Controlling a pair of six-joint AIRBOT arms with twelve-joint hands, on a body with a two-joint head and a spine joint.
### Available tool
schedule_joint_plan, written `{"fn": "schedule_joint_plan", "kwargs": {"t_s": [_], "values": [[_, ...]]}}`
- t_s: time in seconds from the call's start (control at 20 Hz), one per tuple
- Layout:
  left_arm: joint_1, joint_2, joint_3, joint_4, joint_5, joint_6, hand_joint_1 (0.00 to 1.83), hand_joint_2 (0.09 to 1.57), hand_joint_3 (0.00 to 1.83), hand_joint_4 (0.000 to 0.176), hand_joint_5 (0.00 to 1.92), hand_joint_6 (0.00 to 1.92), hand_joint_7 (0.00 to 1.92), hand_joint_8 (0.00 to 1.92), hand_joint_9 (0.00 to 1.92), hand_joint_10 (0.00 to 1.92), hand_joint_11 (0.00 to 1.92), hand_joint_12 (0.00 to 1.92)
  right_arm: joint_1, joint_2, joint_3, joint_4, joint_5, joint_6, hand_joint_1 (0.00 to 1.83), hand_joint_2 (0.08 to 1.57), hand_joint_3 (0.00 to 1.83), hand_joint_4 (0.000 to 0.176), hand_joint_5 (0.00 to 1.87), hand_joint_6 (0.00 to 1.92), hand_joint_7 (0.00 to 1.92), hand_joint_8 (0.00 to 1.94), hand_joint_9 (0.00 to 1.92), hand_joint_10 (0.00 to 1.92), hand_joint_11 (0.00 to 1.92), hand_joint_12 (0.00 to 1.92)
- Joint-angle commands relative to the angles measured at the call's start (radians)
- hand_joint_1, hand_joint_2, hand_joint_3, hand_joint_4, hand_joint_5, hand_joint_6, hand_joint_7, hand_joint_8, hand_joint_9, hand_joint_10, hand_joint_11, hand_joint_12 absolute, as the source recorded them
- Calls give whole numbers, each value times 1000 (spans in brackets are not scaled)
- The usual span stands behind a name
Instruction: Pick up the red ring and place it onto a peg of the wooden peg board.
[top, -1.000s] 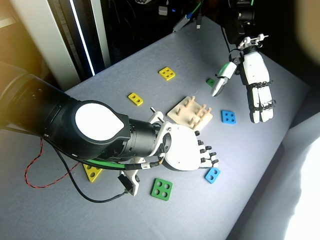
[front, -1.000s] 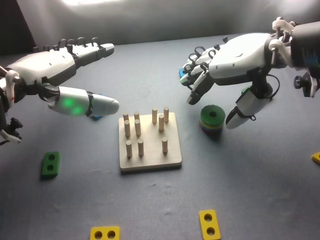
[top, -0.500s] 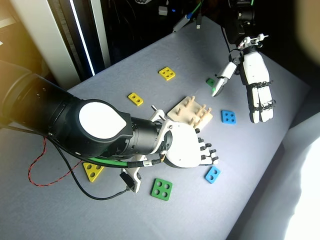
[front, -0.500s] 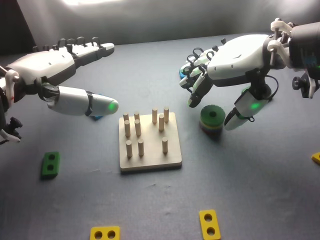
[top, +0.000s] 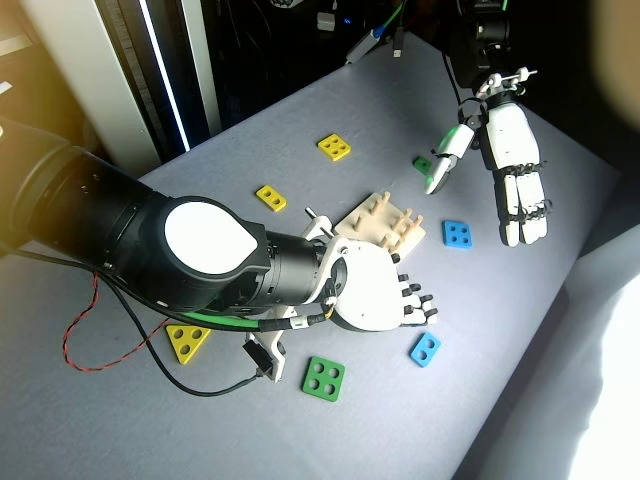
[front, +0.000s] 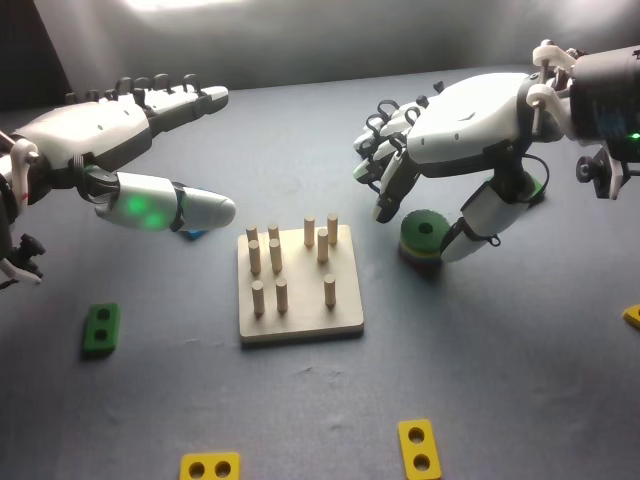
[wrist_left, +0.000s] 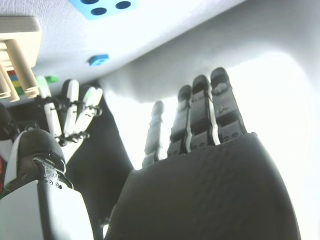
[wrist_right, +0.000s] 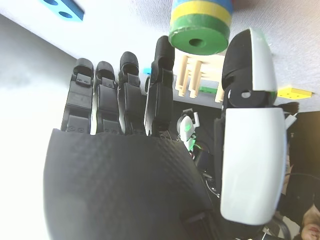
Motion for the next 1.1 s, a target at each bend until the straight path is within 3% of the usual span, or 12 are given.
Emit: {"fn": "schedule_joint_plan", "kwargs": {"t_s": [0.0,0.05,0.1,0.15,0.4,0.6,0.7,1.05], "values": [[-15,-4,9,-8,-111,-5,354,968,0,176,0,0,0,0,0,0,0,0,6,-4,7,37,7,5,1016,974,6,0,716,63,265,8,44,12,0,0],[-15,-4,9,-8,-111,-5,365,967,0,176,0,0,0,0,0,0,0,0,7,-7,10,37,7,5,1039,984,9,0,759,76,279,10,62,16,0,0],[-15,-4,10,-8,-111,-5,383,975,2,165,0,0,0,0,0,0,0,0,7,-8,13,37,7,6,1076,989,9,0,805,89,297,13,82,21,4,2],[-15,-4,10,-8,-111,-5,377,970,0,174,0,0,0,0,0,0,0,0,7,-9,15,37,7,6,1102,995,9,0,826,93,303,13,88,21,6,3],[-17,-4,11,-8,-111,-5,364,971,0,176,0,0,0,0,0,0,0,0,11,-10,19,37,8,9,1205,1014,5,0,869,62,335,3,104,3,1,39],[-17,-3,11,-8,-111,-5,343,969,0,176,0,0,0,0,0,0,0,0,13,-11,20,37,10,13,1164,1003,0,0,867,36,330,0,109,0,0,158],[-17,-3,11,-9,-111,-6,363,969,0,176,0,0,0,0,0,0,0,0,9,-15,20,37,10,13,1186,999,0,0,870,27,318,0,81,2,0,10],[-18,-3,11,-11,-111,-6,353,967,0,176,0,0,0,0,0,0,0,0,1,-23,21,37,9,13,1067,1021,6,0,832,5,277,0,58,0,0,0]]}}
